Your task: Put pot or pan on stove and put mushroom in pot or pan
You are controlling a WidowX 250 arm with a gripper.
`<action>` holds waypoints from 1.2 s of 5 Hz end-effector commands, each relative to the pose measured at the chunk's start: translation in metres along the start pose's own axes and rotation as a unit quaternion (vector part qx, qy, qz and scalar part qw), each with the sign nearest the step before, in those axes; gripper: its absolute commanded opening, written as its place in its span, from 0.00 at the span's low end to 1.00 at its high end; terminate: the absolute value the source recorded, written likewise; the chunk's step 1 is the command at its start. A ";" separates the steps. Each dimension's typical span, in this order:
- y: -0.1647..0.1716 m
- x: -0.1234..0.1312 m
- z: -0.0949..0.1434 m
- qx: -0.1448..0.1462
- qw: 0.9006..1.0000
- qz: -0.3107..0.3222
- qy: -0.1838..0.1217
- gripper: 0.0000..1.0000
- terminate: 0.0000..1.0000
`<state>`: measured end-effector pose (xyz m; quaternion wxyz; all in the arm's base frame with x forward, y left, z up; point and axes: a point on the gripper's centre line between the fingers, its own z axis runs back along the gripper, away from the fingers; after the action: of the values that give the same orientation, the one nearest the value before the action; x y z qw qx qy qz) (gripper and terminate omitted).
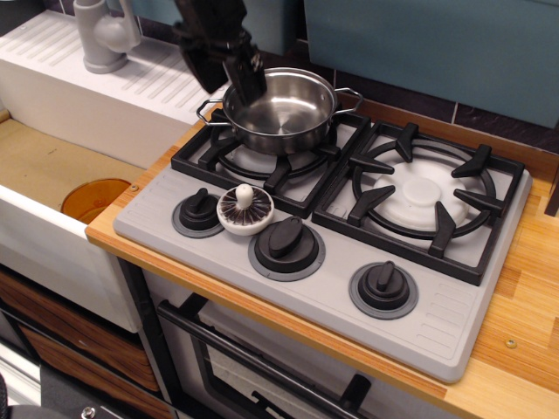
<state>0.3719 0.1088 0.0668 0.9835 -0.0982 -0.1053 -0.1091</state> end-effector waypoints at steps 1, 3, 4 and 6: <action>-0.010 0.026 0.061 0.028 0.999 -0.015 -0.025 1.00 0.00; -0.027 0.038 0.099 0.020 0.997 -0.049 0.047 1.00 0.00; -0.027 0.038 0.099 0.020 0.997 -0.049 0.047 1.00 0.00; -0.027 0.038 0.099 0.020 0.997 -0.049 0.047 1.00 0.00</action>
<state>0.3765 0.0993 0.1456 0.9834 -0.0823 -0.0341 -0.1578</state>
